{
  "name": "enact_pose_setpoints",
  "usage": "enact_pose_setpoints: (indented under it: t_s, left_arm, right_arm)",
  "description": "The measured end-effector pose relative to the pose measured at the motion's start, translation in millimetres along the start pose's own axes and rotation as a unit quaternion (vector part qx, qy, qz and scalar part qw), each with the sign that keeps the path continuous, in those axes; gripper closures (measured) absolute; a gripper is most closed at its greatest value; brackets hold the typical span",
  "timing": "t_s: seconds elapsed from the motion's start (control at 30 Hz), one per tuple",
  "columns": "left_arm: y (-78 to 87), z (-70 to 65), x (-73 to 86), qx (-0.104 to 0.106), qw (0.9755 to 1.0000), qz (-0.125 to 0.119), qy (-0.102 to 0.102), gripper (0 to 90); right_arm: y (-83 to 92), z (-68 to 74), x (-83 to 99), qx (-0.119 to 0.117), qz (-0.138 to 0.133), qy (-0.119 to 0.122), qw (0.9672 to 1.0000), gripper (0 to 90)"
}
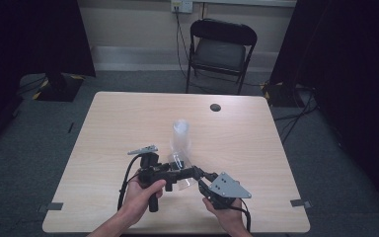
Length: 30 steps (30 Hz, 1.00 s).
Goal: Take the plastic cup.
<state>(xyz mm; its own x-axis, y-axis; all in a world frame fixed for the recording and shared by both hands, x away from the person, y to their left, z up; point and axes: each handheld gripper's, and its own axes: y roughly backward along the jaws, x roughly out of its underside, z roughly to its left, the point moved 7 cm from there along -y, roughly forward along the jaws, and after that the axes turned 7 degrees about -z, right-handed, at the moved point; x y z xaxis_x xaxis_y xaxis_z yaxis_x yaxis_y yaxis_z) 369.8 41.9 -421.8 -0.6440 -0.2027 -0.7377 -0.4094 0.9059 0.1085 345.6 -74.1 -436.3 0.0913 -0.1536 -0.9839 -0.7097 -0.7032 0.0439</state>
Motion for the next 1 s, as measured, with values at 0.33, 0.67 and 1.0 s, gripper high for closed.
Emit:
enact_pose_setpoints:
  t_s: [0.33, 0.67, 1.0]
  left_arm:
    - [6.5, 2.3, -9.9, -0.012, 0.9995, -0.017, -0.024, 17.4]
    - [10.2, 9.9, -13.5, -0.038, 0.9978, -0.013, -0.053, 16.9]
    - [14.6, 12.9, -9.9, -0.044, 0.9920, 0.007, -0.119, 16.0]
  right_arm:
    - [2.0, -8.6, 1.2, 0.006, 0.002, -0.041, 0.9992, 86.0]
    - [4.7, -24.4, 10.1, 0.026, 0.025, -0.079, 0.9962, 86.6]
    - [7.3, -30.3, 13.5, 0.011, 0.056, -0.099, 0.9935, 86.5]
